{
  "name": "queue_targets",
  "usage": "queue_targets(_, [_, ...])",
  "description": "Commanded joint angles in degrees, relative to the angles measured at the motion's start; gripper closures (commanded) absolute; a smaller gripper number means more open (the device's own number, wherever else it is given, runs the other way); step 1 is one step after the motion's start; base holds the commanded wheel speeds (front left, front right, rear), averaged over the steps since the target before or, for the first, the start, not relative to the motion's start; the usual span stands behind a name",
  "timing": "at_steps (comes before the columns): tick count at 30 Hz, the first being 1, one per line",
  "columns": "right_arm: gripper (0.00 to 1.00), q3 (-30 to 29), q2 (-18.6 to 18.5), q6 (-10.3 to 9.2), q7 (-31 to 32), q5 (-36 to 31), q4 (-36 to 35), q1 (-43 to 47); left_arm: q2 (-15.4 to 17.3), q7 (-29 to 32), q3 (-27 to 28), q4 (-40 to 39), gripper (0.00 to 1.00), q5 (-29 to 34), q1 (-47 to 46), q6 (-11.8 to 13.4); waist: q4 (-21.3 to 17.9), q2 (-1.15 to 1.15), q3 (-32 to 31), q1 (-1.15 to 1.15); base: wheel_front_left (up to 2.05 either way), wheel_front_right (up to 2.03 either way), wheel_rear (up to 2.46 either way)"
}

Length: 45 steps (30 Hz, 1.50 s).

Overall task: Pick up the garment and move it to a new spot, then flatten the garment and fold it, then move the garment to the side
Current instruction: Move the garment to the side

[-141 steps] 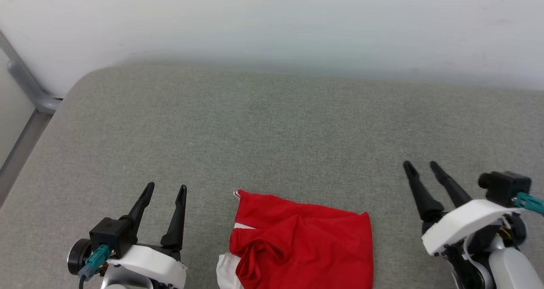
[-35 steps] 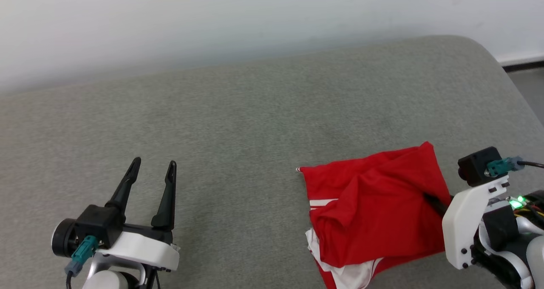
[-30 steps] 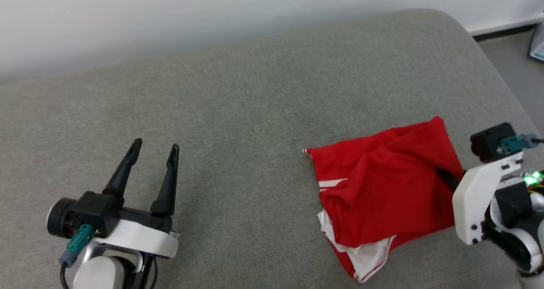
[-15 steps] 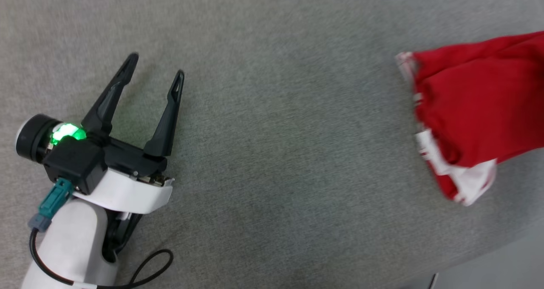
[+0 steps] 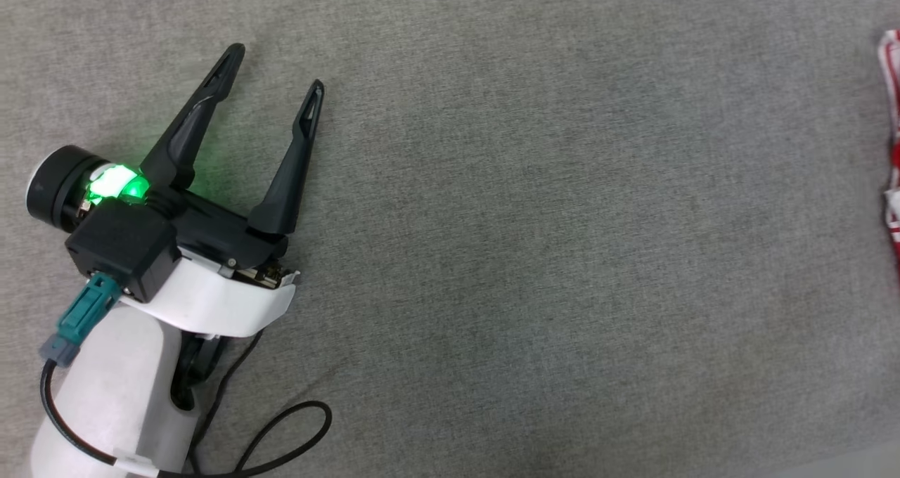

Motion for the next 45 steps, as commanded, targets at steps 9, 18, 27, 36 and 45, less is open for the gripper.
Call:
queue_targets(9, [0.0,-6.5,0.8,-0.09,-12.4,-10.2,7.5,-4.0,-0.9,-0.4,0.1,1.4,0.0,-0.4,0.1,0.0,1.3,0.0,-1.8,-0.01,0.0,0.0,0.0])
queue_targets(18, [0.0,-4.6,-0.1,-0.09,-26.5,-8.5,15.3,-5.2,-3.5,-0.4,1.1,3.3,0.0,-0.3,3.0,0.1,2.2,0.0,-7.8,-0.01,0.0,0.0,0.0])
queue_targets(27, [0.0,-0.3,2.0,-0.08,-38.0,-1.2,22.7,0.9,-8.5,-0.4,3.1,7.6,0.0,-0.3,9.5,0.5,4.9,0.0,-18.9,-0.01,0.0,0.0,0.0])
queue_targets(36, [0.0,2.3,9.6,-0.08,-42.8,2.0,21.9,11.4,-12.4,-0.4,5.4,12.2,0.0,0.4,16.6,1.1,8.7,0.0,-29.3,-0.01,0.0,0.0,0.0])
queue_targets(45, [0.0,6.4,18.1,-0.07,-42.5,3.1,12.3,21.1,-14.5,-0.4,7.7,14.8,0.0,1.1,21.2,1.9,12.6,0.0,-34.5,-0.01,0.0,0.0,0.0])
